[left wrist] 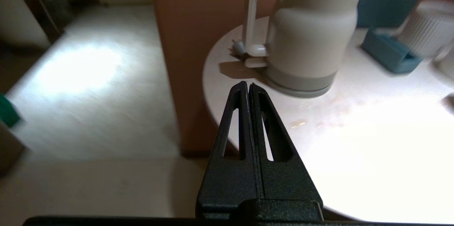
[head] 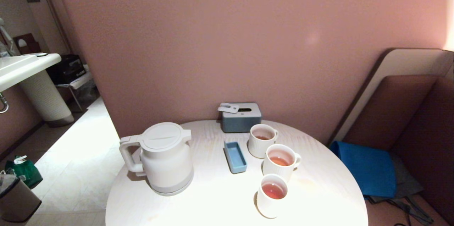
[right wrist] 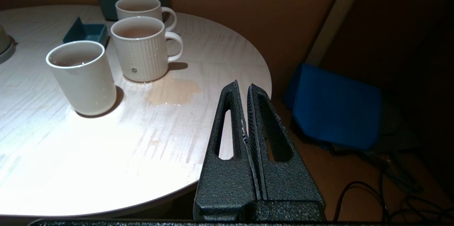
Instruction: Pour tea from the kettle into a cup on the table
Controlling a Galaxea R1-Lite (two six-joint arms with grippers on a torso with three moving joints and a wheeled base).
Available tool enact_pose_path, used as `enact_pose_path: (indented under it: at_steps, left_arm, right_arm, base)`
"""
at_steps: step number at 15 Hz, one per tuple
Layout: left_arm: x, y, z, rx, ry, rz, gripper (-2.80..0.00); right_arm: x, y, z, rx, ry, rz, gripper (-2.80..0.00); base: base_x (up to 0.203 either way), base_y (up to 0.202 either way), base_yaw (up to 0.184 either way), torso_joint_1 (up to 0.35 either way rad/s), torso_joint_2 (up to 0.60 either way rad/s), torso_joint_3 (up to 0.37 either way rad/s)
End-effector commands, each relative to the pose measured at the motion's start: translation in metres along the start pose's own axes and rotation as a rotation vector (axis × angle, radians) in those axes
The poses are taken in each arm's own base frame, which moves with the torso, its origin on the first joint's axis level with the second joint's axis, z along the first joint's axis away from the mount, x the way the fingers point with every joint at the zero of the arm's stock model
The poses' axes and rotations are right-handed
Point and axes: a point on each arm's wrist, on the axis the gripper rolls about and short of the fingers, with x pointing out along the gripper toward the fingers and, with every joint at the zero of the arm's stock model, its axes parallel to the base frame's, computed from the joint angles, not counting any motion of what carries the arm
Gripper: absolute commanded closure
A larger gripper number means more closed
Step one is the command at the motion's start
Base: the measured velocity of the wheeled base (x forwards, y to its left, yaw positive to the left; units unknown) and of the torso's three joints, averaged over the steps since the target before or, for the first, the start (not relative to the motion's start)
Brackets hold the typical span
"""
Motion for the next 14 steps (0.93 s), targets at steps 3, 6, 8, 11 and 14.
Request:
enact_pose_path:
  at_steps: [3,6,8,11,14]
  left_arm:
    - [0.0012,-0.0007,-0.0041,0.218,0.015,-0.04,0.0]
    - [0.0012,-0.0006,-0.0042,0.111,0.018,-0.035,0.0]
    - [0.001,-0.0006,-0.0044,0.119,0.024,-0.038,0.0]
    - [0.0011,-0.0006,-0.004,0.11,0.018,-0.036,0.0]
    - [0.0012,-0.0006,-0.0041,0.109,0.017,-0.034,0.0]
  right_arm:
    - [0.0001,0.0,0.0,-0.001,0.001,0.002,0.0]
    - [0.0001,0.0,0.0,-0.001,0.001,0.002,0.0]
    - [0.0001,0.0,0.0,-0.001,0.001,0.001,0.0]
    - [0.0001,0.0,0.0,-0.001,0.001,0.001,0.0]
    - [0.0001,0.0,0.0,-0.001,0.001,0.002,0.0]
  base:
    - [0.0,0.0,0.0,0.0,0.0,0.0]
    - [0.0,0.0,0.0,0.0,0.0,0.0]
    - [0.0,0.0,0.0,0.0,0.0,0.0]
    - [0.0,0.0,0.0,0.0,0.0,0.0]
    - [0.0,0.0,0.0,0.0,0.0,0.0]
